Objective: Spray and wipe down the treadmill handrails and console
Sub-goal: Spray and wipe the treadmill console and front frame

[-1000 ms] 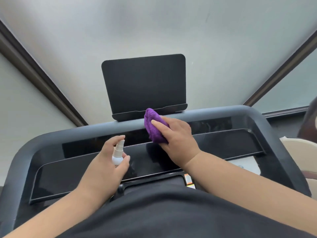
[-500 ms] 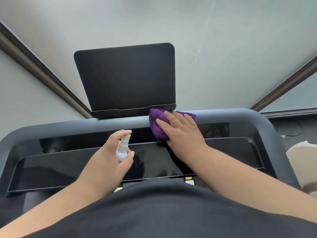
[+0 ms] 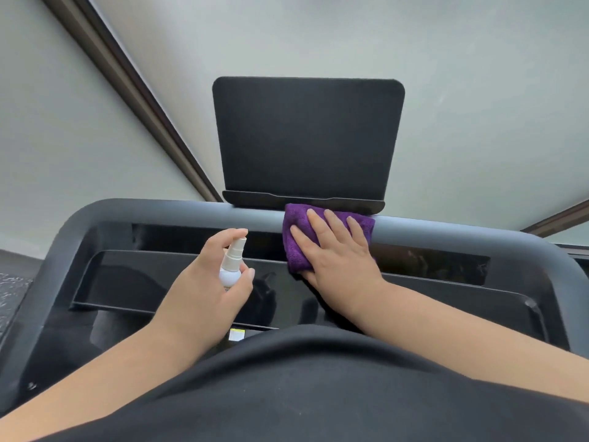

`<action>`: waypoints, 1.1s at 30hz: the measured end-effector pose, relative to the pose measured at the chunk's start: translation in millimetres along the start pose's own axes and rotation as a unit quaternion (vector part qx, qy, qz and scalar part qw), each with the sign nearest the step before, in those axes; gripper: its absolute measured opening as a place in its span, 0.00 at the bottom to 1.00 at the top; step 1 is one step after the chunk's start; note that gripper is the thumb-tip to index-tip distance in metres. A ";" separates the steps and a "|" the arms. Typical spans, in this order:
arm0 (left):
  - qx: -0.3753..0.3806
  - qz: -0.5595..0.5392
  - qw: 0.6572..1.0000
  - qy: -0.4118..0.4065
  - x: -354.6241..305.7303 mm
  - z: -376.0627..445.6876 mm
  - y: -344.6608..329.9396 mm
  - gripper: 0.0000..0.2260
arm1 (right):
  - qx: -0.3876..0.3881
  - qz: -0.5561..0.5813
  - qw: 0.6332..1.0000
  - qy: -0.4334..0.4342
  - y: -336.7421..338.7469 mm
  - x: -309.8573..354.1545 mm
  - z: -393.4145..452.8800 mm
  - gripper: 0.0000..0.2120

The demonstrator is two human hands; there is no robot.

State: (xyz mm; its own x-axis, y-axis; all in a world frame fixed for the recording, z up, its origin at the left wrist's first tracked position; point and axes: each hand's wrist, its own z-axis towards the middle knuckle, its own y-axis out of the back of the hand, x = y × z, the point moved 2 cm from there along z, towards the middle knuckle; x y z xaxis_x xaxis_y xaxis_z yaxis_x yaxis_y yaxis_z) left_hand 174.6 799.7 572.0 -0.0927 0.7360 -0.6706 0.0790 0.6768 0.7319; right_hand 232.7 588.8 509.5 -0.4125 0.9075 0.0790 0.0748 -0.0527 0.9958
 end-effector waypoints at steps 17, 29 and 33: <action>-0.009 -0.028 1.000 -0.002 122.7 20.5 100.9 0.26 | 0.034 -0.016 0.994 0.101 -22.9 180.8 121.9 0.35; 0.073 -0.029 0.992 -0.101 91.0 40.7 72.3 0.25 | 0.010 -0.034 0.995 0.091 -14.0 156.2 83.1 0.28; 0.110 -0.028 0.983 -0.144 59.3 44.5 45.4 0.25 | 0.028 -0.023 0.999 -0.002 -12.7 100.4 46.9 0.32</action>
State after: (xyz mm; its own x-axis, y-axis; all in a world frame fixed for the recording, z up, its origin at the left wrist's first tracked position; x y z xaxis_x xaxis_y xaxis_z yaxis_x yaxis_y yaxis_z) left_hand 216.9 874.7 560.1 0.1786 0.6495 -0.7391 0.2981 0.6802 0.6697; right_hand 233.0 700.1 502.6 -0.4129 0.9102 0.0328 0.1069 0.0127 0.9942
